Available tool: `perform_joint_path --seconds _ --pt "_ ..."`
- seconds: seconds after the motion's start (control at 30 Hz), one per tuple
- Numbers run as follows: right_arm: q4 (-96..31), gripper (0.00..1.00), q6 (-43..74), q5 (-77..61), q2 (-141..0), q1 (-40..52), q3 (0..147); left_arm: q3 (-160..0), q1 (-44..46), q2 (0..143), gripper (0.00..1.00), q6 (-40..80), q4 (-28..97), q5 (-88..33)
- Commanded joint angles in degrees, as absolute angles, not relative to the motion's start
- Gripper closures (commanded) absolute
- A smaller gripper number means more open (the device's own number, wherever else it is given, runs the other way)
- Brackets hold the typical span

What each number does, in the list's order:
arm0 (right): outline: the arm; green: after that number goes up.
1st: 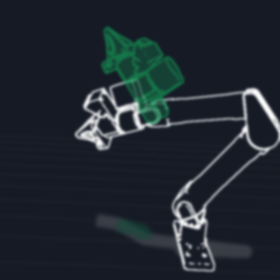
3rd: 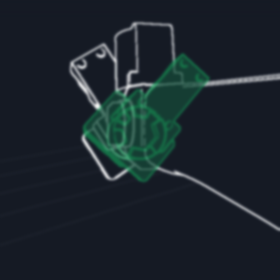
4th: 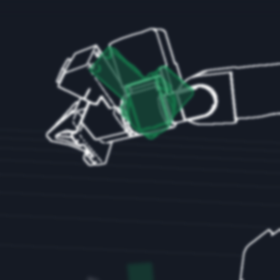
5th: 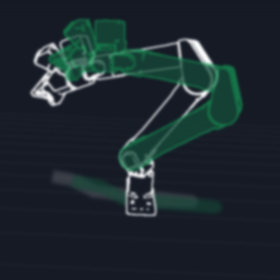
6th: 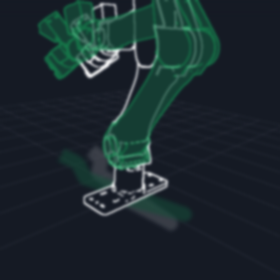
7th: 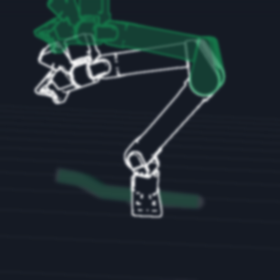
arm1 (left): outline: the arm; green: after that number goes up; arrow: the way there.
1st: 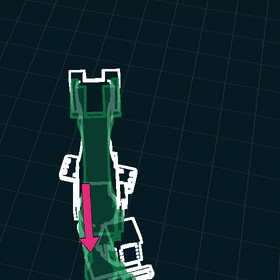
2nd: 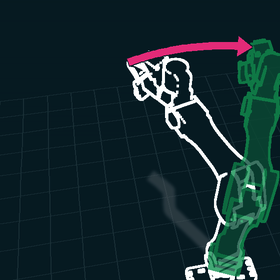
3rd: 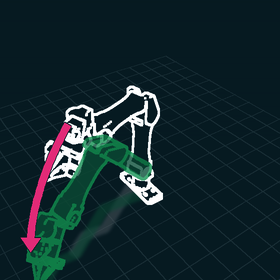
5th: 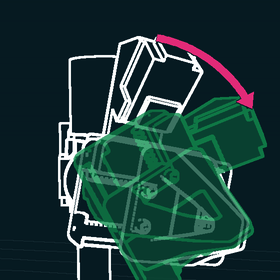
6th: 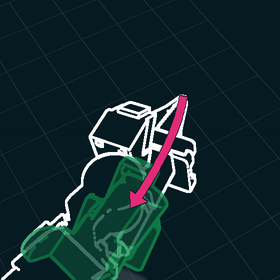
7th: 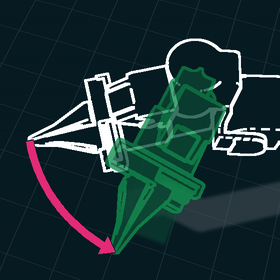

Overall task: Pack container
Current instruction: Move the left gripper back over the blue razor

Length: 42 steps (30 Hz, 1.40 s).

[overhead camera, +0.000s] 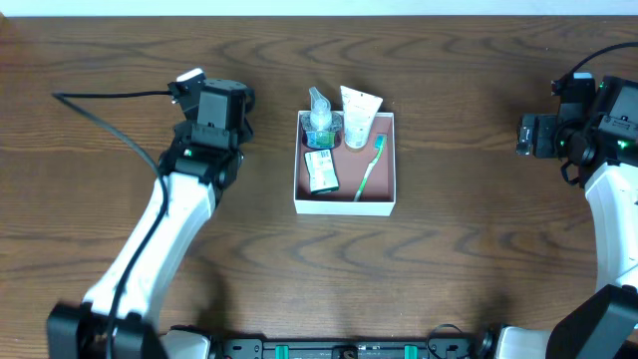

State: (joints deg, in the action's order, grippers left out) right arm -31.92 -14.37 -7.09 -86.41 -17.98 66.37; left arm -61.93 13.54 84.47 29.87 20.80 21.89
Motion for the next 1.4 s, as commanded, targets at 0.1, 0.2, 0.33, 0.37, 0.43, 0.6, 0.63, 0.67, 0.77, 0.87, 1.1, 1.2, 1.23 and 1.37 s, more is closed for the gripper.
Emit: perform_joint_path --seconds 0.1,0.2,0.33,0.37,0.43,0.6,0.63,0.67,0.77,0.87,1.1,1.2,1.23,1.37 --pt "-32.0 0.01 -15.1 -7.6 -86.7 -17.6 66.7 -62.5 10.4 91.7 0.34 30.8 20.5 20.8" --pt "-32.0 0.01 -15.0 -7.5 -86.7 -17.6 66.7 -62.5 8.7 94.2 0.34 34.2 21.7 18.1" --pt "-32.0 0.01 -15.0 -7.6 -86.7 -17.6 66.7 -62.5 5.5 97.3 0.34 37.5 21.7 11.5" --pt "-32.0 0.01 -15.1 -7.5 -86.7 -17.6 66.7 -62.5 5.0 97.9 0.35 37.7 21.7 10.8" --pt "-32.0 0.01 -15.1 -7.5 -86.7 -17.6 66.7 -62.5 3.9 99.5 0.35 37.8 21.5 9.5" --pt "-32.0 0.01 -15.1 -7.5 -86.7 -17.6 66.7 -62.5 2.6 102.6 0.37 37.8 20.8 9.4" --pt "-32.0 0.01 -15.1 -7.5 -86.7 -17.6 66.7 -62.5 2.6 102.8 0.37 37.8 20.5 9.4" --pt "-32.0 0.01 -15.1 -7.5 -86.7 -17.6 66.7 -62.5 2.6 102.8 0.37 37.8 20.4 9.4" --pt "-32.0 0.01 -15.1 -7.5 -86.7 -17.6 66.7 -62.6 2.6 102.8 0.39 37.8 20.3 9.4" --pt "-32.0 0.01 -15.1 -7.5 -86.7 -17.6 66.7 -62.6 2.5 102.8 0.39 37.8 21.8 9.4" --pt "-32.0 0.01 -15.1 -7.5 -86.7 -17.6 66.7 -66.5 1.7 102.8 0.4 34.6 30.6 5.0" --pt "-32.0 0.01 -15.1 -7.5 -86.7 -17.6 66.7 -72.7 1.6 102.8 0.4 31.0 37.8 4.9" --pt "-32.0 0.01 -15.1 -7.6 -86.7 -17.6 66.7 -75.9 1.6 102.8 0.4 29.9 41.1 5.0" --pt "-32.0 0.01 -15.1 -7.6 -86.7 -17.6 66.7 -84.6 0.7 102.8 0.4 29.1 48.5 4.9"
